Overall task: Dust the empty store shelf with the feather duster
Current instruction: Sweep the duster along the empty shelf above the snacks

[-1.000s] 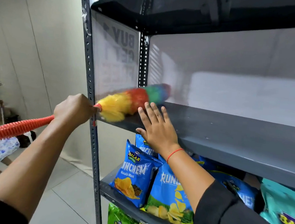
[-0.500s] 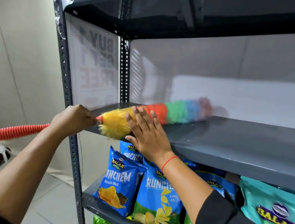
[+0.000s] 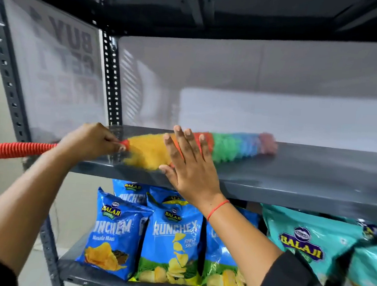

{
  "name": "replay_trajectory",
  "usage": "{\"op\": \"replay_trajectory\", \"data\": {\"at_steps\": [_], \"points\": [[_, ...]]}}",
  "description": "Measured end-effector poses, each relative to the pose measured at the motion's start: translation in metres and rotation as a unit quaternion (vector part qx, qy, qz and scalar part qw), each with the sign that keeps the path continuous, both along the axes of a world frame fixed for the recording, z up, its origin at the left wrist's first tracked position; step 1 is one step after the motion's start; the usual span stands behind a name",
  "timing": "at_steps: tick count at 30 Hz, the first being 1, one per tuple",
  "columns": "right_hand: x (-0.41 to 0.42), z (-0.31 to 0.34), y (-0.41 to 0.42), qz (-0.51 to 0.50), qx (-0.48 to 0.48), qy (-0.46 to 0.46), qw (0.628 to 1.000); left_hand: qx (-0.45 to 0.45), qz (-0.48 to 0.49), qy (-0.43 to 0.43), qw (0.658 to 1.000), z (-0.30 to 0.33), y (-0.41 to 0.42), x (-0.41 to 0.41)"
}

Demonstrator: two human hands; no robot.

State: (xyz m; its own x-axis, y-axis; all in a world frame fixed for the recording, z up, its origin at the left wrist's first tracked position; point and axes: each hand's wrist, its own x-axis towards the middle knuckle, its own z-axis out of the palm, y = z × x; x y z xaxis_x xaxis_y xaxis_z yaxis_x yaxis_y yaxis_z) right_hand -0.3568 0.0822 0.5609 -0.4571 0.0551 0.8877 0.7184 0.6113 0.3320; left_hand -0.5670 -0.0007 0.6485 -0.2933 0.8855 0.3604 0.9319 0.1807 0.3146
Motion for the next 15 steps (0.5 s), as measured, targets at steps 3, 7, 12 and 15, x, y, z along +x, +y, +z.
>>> {"op": "replay_trajectory", "data": {"at_steps": [3,7,12,15], "points": [[0.018,-0.001,0.002,-0.039,-0.012,0.007,0.999,0.037,-0.022,0.018,0.999,-0.002,0.019,0.017],[0.041,-0.001,0.002,-0.064,-0.02,0.019,0.998,-0.004,-0.115,0.005,0.993,-0.005,0.043,0.032],[0.066,-0.007,0.003,-0.11,-0.024,0.034,0.993,0.001,-0.112,0.031,0.993,-0.012,0.066,0.042],[0.077,-0.008,0.002,-0.13,-0.022,0.049,0.99,0.019,-0.152,-0.001,0.988,-0.012,0.069,0.054]]}}
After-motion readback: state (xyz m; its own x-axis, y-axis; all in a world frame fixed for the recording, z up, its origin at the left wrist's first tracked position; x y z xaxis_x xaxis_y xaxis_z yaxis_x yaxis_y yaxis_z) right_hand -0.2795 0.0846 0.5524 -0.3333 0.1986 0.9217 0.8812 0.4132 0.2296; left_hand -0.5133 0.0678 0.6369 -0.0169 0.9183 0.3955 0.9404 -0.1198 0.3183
